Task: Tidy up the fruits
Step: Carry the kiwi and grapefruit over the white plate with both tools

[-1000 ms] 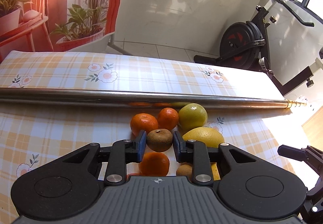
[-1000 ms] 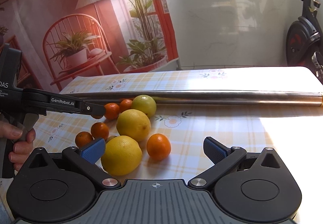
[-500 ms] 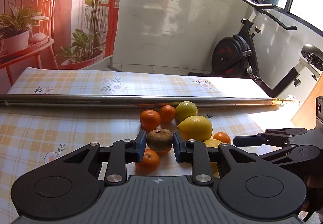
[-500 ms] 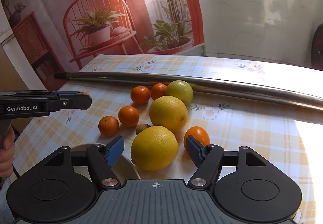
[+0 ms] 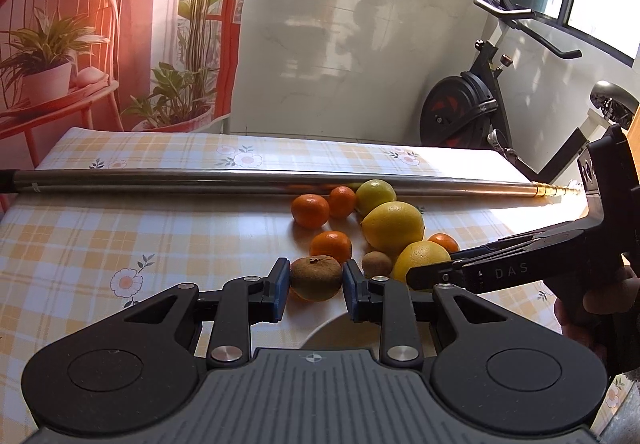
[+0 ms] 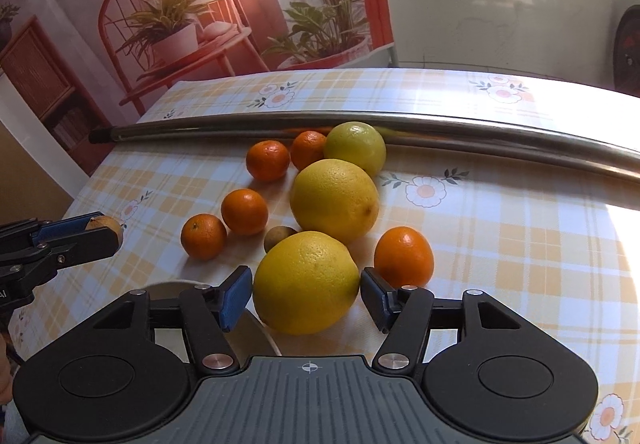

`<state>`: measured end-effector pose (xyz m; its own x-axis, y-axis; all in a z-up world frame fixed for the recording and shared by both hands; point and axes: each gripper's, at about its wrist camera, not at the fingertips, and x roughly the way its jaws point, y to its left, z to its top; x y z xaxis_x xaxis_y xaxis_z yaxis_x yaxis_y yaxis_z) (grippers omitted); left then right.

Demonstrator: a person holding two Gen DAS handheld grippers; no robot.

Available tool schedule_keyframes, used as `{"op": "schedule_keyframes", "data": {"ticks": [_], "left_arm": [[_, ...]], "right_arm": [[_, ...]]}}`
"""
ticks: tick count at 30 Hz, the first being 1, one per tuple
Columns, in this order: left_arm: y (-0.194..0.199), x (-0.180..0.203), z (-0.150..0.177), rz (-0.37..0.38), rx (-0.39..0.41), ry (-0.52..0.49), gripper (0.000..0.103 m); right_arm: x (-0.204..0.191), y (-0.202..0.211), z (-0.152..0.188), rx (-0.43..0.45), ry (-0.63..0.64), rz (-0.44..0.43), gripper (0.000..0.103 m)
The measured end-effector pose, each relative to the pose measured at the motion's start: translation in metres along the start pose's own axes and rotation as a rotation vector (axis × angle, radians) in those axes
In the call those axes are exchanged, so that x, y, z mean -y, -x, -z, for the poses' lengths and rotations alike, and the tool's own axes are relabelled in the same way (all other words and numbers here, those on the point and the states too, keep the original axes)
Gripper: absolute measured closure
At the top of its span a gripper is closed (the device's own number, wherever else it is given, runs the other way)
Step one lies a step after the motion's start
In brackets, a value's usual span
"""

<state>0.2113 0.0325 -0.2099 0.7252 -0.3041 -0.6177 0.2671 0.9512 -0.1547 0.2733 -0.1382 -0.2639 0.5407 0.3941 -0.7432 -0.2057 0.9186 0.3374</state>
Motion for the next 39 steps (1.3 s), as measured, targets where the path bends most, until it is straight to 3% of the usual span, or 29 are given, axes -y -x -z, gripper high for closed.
{"op": "schedule_keyframes", "data": {"ticks": [12,22,31,39], "left_arm": [[0.005,0.000,0.009,0.004,-0.006,0.002,0.073],[0.013,0.005,0.017,0.006,-0.015,-0.011,0.073],[0.023,0.006,0.027,-0.001,-0.022,-0.017,0.073],[0.026,0.007,0.038,-0.005,-0.044,-0.032,0.073]], "right_arm": [[0.005,-0.001,0.005,0.015,-0.058,-0.003,0.048],[0.003,0.031,0.017,0.093,-0.079,-0.013,0.048],[-0.024,0.052,0.025,0.100,0.039,-0.036,0.048],[-0.040,0.050,0.035,0.053,0.089,-0.052,0.048]]}}
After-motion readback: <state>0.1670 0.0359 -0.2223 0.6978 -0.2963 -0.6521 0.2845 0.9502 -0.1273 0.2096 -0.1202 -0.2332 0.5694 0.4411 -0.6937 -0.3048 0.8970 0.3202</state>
